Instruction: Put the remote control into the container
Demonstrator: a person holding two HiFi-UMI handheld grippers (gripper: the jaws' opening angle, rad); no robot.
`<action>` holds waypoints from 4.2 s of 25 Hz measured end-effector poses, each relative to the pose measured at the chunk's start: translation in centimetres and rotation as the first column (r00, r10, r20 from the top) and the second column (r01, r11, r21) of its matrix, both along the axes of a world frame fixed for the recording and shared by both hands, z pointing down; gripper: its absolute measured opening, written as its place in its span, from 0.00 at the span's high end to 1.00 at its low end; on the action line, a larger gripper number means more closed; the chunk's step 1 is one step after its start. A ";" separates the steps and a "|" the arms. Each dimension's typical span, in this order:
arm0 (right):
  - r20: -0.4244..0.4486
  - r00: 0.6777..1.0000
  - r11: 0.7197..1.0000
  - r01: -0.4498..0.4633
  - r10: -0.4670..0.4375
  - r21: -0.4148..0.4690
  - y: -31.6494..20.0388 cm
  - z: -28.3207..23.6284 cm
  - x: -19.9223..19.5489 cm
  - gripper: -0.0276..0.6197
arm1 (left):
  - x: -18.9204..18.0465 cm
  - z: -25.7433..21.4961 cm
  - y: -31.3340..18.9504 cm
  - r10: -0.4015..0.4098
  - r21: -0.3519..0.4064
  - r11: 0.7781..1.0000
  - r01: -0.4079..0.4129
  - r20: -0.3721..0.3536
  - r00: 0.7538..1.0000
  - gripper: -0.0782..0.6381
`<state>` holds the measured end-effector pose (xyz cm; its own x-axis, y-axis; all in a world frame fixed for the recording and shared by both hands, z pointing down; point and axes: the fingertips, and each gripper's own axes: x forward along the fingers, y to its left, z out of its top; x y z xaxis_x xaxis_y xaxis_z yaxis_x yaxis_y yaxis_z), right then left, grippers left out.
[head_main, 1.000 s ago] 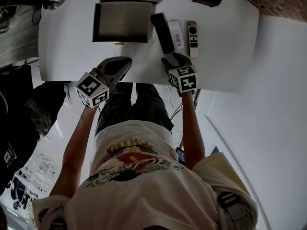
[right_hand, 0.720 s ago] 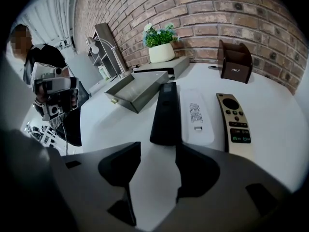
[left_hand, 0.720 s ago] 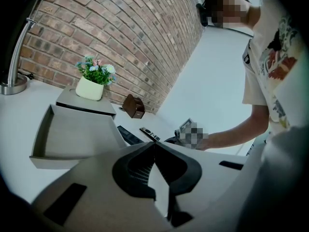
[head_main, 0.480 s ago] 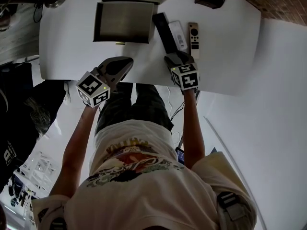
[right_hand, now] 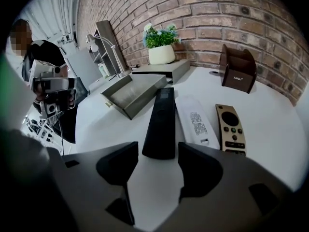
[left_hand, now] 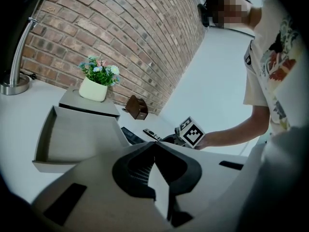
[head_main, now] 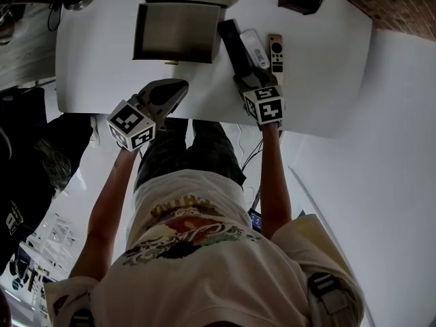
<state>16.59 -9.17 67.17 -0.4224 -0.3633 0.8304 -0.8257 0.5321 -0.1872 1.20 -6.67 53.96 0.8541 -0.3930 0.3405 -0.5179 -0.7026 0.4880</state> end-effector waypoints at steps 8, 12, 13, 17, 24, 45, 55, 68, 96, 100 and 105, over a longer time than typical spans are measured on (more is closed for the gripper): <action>-0.082 0.995 0.998 0.061 -0.061 -0.007 -1.1 0.7 -1.6 0.58 | -0.2 -0.1 -0.4 -0.008 0.004 1.000 0.008 0.001 1.000 0.88; -0.131 0.989 0.998 0.059 -0.062 -0.022 -1.1 0.9 -1.8 0.58 | -0.4 0.0 -0.7 -0.011 0.003 1.000 0.011 0.004 1.000 0.88; -0.146 0.988 0.998 0.055 -0.058 -0.027 -1.2 1.0 -1.8 0.58 | -0.4 0.0 -0.8 -0.009 0.002 1.000 0.009 0.005 1.000 0.88; -0.170 0.983 0.997 0.056 -0.064 -0.051 -1.1 1.2 -1.8 0.58 | -0.1 -0.1 -0.9 0.000 0.001 1.000 0.000 0.000 1.000 0.88; -0.172 0.985 0.999 -0.011 0.004 -0.040 -1.4 1.2 -1.6 0.58 | 0.0 -0.8 -1.5 0.016 0.015 1.000 -0.016 -0.011 1.000 0.88; -0.009 0.976 0.976 -0.216 0.216 0.026 -2.5 -5.4 -1.7 0.59 | -3.7 -4.1 -1.4 0.053 0.083 0.995 -0.049 -0.051 0.997 0.88; -0.047 0.985 0.983 -0.164 0.168 0.078 -2.5 -9.5 -3.9 0.59 | -4.8 -6.7 -2.5 0.064 0.154 0.987 -0.050 -0.086 0.994 0.88; -0.080 0.997 0.996 -0.011 0.019 0.091 -3.4 -10.9 -8.2 0.59 | -8.7 -7.3 -3.0 -0.006 0.170 0.985 0.026 -0.118 0.993 0.88; -0.206 0.777 0.804 0.581 -0.595 -0.129 -4.8 -5.2 -17.4 0.59 | -19.4 -4.5 -2.7 -0.284 0.095 0.952 0.293 -0.094 0.954 0.88; -0.225 0.729 0.763 0.628 -0.646 -0.155 -5.1 -4.4 -17.3 0.59 | -19.7 -4.4 -2.8 -0.302 0.093 0.946 0.311 -0.096 0.948 0.88; -0.233 0.672 0.710 0.682 -0.703 -0.175 -5.5 -3.4 -17.4 0.59 | -20.1 -4.0 -2.0 -0.322 0.078 0.941 0.329 -0.087 0.943 0.88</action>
